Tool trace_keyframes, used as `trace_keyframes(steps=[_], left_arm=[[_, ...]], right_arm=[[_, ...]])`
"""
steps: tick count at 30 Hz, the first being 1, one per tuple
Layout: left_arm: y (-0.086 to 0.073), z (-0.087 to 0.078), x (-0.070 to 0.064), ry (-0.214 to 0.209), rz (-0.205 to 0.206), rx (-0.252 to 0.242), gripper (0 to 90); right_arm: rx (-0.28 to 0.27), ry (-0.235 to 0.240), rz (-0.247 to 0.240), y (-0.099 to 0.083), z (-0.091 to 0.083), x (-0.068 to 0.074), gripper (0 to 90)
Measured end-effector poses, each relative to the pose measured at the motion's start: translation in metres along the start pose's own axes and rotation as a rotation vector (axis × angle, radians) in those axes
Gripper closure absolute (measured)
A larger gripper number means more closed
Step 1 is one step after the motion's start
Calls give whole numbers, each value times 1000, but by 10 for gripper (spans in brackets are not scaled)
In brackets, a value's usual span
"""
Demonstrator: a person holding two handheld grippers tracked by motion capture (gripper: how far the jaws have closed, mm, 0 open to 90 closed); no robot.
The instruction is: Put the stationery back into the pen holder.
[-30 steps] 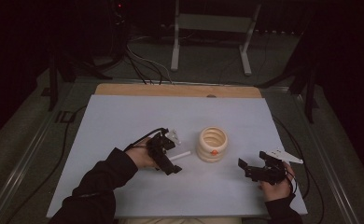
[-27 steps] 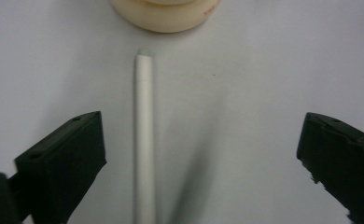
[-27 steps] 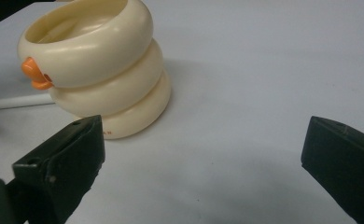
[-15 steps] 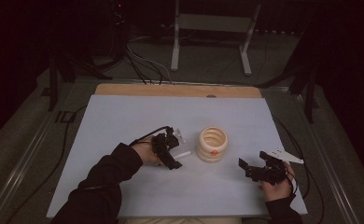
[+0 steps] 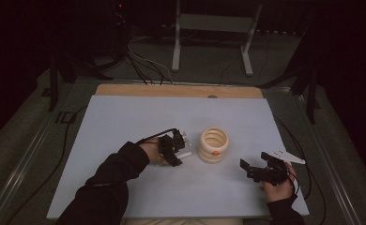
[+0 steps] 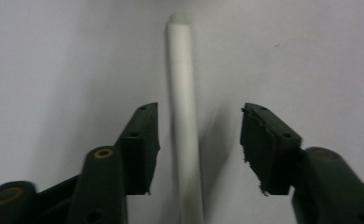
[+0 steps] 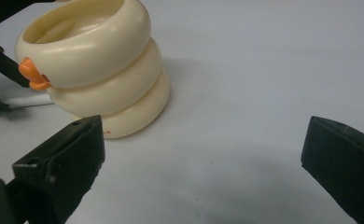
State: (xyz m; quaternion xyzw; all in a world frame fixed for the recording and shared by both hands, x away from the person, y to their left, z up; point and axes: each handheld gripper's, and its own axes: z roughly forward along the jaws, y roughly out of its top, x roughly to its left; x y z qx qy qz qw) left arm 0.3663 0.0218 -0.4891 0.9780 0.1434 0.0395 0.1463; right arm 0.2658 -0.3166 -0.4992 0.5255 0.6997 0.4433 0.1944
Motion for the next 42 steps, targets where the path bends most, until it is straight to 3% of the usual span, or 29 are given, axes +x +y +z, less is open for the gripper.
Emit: trace_keyframes(steps=[10, 17, 25, 35, 42], left_arm=[[5, 9, 3, 2, -10, 58, 637], [9, 9, 1, -20, -7, 92, 777], [7, 9, 2, -26, -30, 72, 795], [-11, -11, 13, -64, -61, -80, 796], [-23, -27, 15, -64, -90, -183, 796]], right_arm=[[0, 2, 1, 0, 0, 0, 0], [0, 3, 3, 0, 0, 0, 0], [1, 2, 6, 0, 0, -1, 0], [-7, 6, 9, 1, -1, -1, 0], [-8, 8, 11, 1, -2, -1, 0]])
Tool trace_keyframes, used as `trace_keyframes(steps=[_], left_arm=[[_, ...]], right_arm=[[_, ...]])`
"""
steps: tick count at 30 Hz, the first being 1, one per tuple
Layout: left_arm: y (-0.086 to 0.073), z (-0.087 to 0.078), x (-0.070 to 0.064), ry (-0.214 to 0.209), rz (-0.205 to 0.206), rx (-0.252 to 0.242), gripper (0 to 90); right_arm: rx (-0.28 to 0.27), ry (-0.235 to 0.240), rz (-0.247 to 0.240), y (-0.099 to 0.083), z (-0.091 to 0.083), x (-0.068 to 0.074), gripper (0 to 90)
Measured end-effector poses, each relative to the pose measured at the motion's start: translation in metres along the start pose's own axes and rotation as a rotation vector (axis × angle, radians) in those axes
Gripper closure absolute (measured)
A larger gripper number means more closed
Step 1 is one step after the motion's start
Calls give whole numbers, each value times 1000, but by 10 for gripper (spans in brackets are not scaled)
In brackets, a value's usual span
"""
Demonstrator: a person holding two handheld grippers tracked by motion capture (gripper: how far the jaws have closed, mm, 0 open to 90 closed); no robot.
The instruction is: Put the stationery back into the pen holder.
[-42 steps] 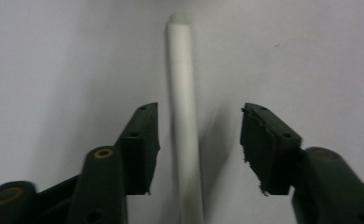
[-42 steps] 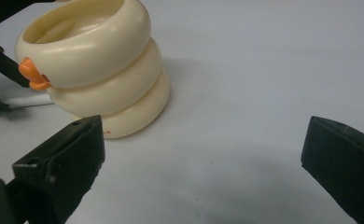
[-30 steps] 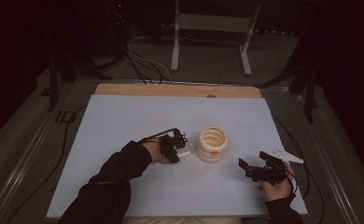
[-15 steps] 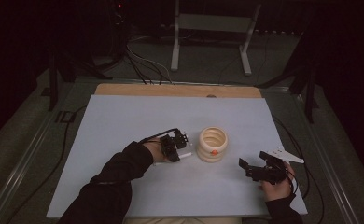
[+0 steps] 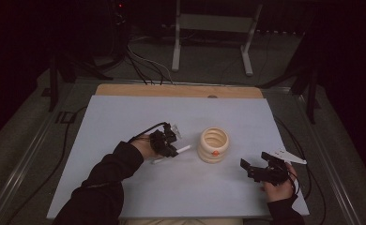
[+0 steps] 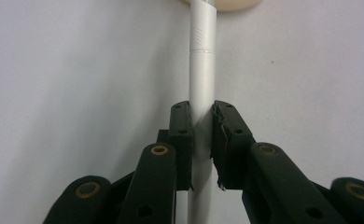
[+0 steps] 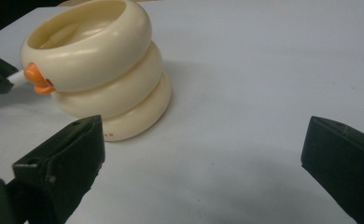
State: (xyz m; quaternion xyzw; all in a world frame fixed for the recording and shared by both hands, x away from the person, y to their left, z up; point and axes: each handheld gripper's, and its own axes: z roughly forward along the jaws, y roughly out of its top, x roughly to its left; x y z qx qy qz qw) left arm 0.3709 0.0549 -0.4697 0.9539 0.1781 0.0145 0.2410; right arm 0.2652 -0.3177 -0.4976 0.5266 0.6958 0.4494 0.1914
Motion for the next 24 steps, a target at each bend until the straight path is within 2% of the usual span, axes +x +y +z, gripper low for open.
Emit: trace_keyframes(steps=[13, 14, 24], left_arm=[[-5, -27, 0, -27, -22, -148, 796], [-5, -27, 0, -27, -22, -148, 796], [-4, -45, -2, -64, -75, -344, 796]], right_arm=[[2, 0, -1, 0, 0, 1, 0], [2, 0, -1, 0, 0, 1, 0], [3, 3, -1, 0, 0, 1, 0]])
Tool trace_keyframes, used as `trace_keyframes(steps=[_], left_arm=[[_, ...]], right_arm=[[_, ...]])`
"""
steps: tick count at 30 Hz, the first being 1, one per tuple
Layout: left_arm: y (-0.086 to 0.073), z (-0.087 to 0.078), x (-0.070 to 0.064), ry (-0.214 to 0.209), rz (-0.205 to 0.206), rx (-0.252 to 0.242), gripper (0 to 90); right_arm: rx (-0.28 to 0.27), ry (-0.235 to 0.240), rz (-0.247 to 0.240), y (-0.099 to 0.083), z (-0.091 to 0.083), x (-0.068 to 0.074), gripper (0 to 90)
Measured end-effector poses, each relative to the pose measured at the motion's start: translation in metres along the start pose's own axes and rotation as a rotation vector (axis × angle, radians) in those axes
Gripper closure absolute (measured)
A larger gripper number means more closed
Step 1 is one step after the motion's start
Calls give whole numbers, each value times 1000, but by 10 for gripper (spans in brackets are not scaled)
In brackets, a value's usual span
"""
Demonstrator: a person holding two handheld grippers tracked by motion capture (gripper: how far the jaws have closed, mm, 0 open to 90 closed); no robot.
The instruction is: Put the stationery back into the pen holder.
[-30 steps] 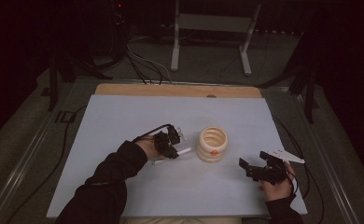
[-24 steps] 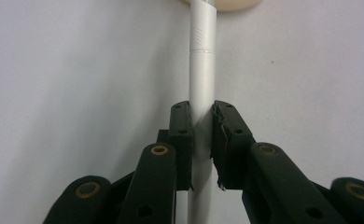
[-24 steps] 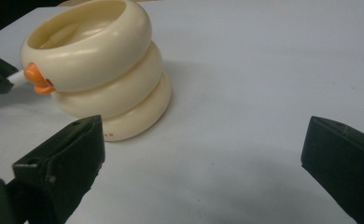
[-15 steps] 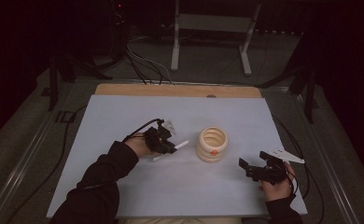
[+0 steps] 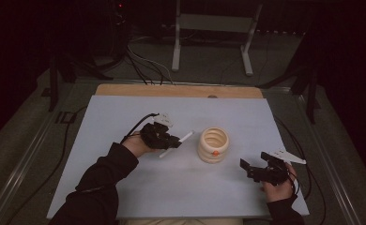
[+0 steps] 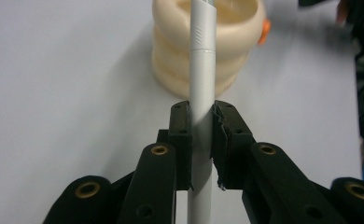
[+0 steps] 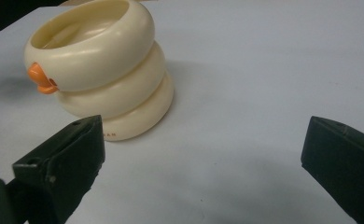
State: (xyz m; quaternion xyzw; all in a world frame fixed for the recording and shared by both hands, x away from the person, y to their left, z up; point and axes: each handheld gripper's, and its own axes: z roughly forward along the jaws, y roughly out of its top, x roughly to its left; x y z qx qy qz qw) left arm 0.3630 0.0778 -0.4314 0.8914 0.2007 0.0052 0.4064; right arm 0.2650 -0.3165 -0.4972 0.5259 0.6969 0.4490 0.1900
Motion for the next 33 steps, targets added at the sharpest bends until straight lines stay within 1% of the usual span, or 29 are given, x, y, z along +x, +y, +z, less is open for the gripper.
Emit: trace_keyframes(steps=[1, 3, 4, 7, 9, 14, 16, 17, 19, 21, 25, 26, 27, 29, 30, 32, 33], left_arm=[[1, -1, 0, -4, -2, -15, 796], [2, -3, -1, -28, -11, -44, 796], [3, -4, -1, -30, -18, -58, 796], [7, -6, -3, -32, -17, -90, 796], [9, -8, -5, -51, -12, -116, 796], [16, -12, -11, -79, -3, -180, 796], [19, -12, -13, -76, 13, -200, 795], [21, -12, -15, -78, 13, -215, 795], [23, -13, -16, -80, 5, -245, 795], [26, -13, -16, -88, 8, -272, 795], [31, -13, -17, -92, -11, -329, 795], [31, -13, -17, -92, -11, -329, 796], [34, -14, -17, -98, -20, -358, 796], [37, -14, -18, -101, -25, -374, 796], [38, -15, -18, -101, -21, -387, 795], [40, -15, -18, -111, -27, -421, 795], [41, -15, -19, -111, -22, -441, 795]], right_arm=[[0, 0, 0, 0, 0, 0, 0], [0, -1, 0, 0, 0, 0, 0], [-2, -1, -1, 0, 0, 0, 0], [-3, -2, -3, 0, 0, 1, 0], [-2, -2, -2, 0, 0, 1, 0], [-6, -3, -5, 1, -1, 1, 0], [-5, -2, -4, 1, -1, 1, 0], [-5, -2, -5, 1, -1, 1, 0], [-5, 0, -7, 1, -1, 1, 0], [-6, 0, -8, 1, -1, 1, 0], [-6, 1, -2, 1, -2, 0, 0], [-6, 1, -2, 1, -2, 0, 0], [-8, -1, -5, 1, -2, 0, 0], [-10, 0, -5, 1, -2, 0, 0], [-11, 1, -5, 1, -2, 0, 0], [-11, 0, -5, 1, -2, 0, 0], [-11, 1, -5, 1, -2, 0, 0]])
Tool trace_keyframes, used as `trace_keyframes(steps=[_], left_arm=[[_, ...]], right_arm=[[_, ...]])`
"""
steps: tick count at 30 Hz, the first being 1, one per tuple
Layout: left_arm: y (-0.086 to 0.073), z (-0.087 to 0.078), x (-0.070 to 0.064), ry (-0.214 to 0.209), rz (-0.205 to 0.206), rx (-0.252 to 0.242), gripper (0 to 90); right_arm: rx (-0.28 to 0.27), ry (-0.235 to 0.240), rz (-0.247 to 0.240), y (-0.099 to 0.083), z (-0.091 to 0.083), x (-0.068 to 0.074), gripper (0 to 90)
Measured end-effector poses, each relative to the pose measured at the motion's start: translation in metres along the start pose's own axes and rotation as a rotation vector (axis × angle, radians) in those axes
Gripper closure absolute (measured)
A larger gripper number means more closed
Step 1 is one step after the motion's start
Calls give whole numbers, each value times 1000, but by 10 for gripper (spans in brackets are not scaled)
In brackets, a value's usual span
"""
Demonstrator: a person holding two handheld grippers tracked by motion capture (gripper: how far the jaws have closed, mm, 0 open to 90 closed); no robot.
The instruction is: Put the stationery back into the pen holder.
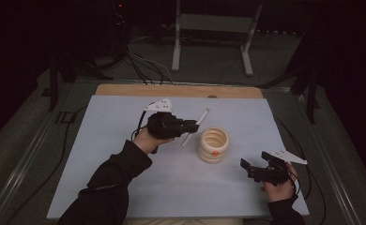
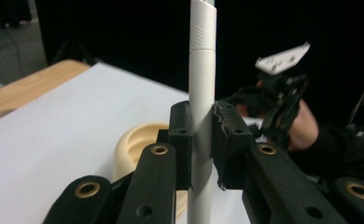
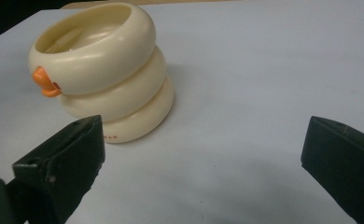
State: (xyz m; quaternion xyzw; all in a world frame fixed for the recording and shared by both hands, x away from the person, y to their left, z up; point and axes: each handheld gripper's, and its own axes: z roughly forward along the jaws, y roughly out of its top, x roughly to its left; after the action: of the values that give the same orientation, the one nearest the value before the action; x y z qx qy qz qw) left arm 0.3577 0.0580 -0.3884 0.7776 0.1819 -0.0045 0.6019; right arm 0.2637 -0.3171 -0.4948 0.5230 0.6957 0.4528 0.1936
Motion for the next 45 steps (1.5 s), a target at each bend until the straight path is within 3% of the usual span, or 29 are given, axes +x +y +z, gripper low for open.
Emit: trace_keyframes(steps=[8, 14, 28, 45], left_arm=[[8, 8, 1, -17, 1, -107, 795], [10, 21, 7, -31, -9, -147, 795], [6, 56, 17, -52, -27, -196, 794], [-17, 84, 27, -27, -42, -243, 794]], right_arm=[[-4, 4, 1, 0, 0, 0, 0], [-6, 3, 1, 1, -1, 0, 0], [-10, 5, 6, 1, -3, -1, 0], [-12, 6, 3, 1, -4, -2, 0]])
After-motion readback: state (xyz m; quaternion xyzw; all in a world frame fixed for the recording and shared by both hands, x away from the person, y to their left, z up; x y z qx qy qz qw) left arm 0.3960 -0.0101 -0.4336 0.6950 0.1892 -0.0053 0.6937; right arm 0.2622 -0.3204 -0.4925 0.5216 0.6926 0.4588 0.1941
